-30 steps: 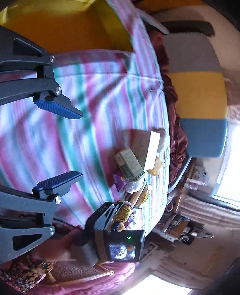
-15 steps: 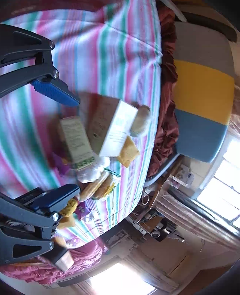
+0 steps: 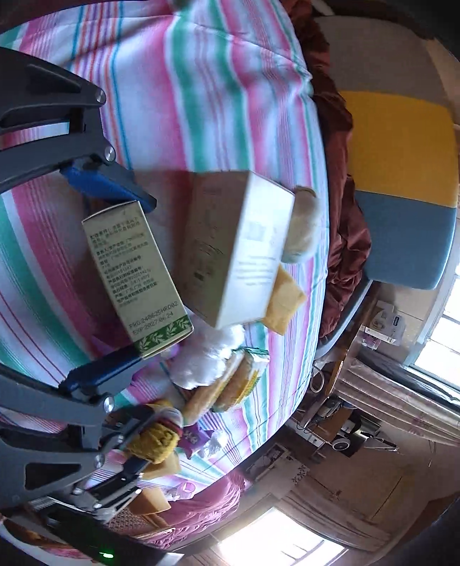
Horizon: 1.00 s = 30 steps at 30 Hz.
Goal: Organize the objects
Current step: 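Carry the green box with the left tool and the knitted sponge with the right into the tray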
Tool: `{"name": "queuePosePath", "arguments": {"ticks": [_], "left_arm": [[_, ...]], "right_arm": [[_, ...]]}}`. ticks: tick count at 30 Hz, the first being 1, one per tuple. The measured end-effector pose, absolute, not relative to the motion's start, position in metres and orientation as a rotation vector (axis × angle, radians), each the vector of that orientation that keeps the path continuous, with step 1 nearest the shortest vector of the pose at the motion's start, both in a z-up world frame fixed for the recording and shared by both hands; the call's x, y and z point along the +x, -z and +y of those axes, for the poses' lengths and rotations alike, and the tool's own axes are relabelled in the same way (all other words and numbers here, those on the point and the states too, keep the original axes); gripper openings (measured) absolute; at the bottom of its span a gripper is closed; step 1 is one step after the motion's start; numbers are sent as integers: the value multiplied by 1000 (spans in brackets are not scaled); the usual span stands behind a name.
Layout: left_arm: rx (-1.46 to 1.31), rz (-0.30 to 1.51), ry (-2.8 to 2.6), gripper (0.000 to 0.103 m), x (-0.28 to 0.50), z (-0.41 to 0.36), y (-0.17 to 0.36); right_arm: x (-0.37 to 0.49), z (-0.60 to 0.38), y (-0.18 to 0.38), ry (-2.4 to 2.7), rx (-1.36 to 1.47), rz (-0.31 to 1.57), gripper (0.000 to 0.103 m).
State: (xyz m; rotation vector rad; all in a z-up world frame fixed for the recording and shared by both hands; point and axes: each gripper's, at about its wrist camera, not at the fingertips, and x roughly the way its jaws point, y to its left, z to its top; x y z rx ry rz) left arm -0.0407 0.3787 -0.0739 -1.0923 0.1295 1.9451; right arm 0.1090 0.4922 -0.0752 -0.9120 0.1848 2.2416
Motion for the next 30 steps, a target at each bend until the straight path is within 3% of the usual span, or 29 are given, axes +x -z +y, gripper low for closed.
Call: {"name": "queuePosePath", "arguments": {"ticks": [12,30], "left_arm": [[-1019,196,-2012,77,-20,351,70],[-926,34,-2064,77,16,283,19]], "right_arm": [[108,492,76,-2242,-914,186,48],[111,487,72,-2250,-881,150,44]]}}
